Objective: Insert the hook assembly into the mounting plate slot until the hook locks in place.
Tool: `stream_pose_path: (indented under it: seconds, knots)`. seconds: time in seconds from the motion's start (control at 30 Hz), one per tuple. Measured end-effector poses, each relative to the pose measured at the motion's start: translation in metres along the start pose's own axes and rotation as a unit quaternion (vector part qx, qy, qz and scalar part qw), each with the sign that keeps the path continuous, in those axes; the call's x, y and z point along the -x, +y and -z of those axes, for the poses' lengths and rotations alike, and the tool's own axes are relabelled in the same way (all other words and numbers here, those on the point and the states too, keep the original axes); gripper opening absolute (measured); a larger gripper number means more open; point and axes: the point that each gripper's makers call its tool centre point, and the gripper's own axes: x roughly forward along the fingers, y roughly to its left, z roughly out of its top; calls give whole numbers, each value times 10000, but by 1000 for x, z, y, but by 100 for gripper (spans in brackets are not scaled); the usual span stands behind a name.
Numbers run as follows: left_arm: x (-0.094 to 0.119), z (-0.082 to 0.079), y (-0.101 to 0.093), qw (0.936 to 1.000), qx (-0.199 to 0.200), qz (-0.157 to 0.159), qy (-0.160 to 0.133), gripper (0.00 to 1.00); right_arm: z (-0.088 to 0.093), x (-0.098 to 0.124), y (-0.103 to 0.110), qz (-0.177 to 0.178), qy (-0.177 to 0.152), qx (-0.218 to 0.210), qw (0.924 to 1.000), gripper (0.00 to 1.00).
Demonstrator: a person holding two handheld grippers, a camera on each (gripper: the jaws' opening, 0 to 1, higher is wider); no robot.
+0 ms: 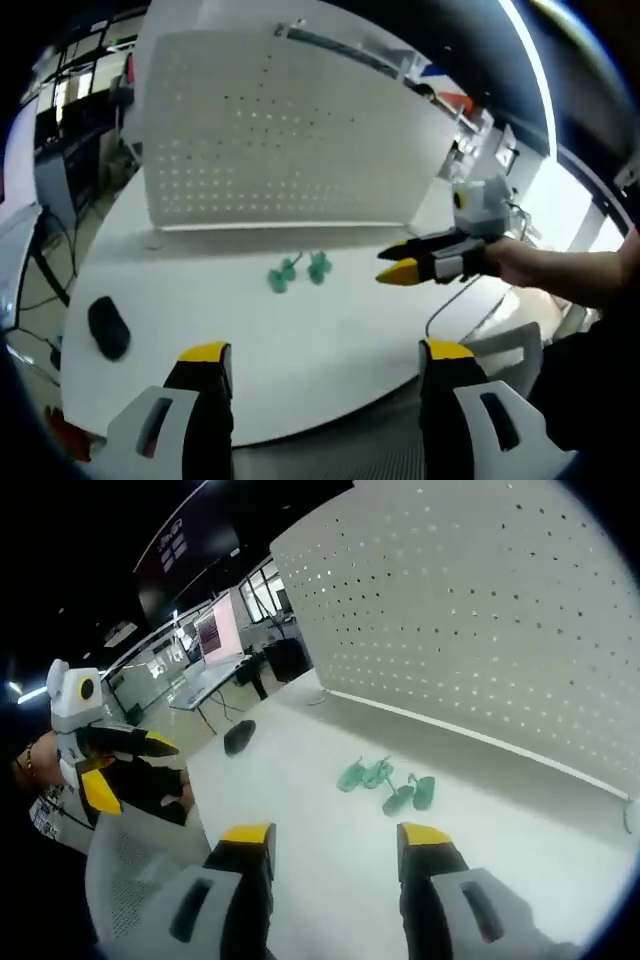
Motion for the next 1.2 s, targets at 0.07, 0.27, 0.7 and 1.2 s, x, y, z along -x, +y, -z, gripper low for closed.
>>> stream_pose_path:
  seconds: [0.07, 0.27, 0.7, 1.2]
  knots:
    - [-2, 0, 0, 10000, 6, -11, 30, 77, -4, -8, -2, -26, 1, 66, 10000, 43]
    - [-6, 2, -1, 9999, -70, 17, 96, 77, -10, -31, -8, 6, 9, 242, 9997, 39]
    - [-5, 7, 9, 9998, 115, 26, 167, 76, -4, -79, -28, 144, 433, -24, 9990, 34]
    - [-6, 11, 18, 9994, 180, 11, 287, 75, 2, -109, -48, 353, 854, 291, 9953, 23]
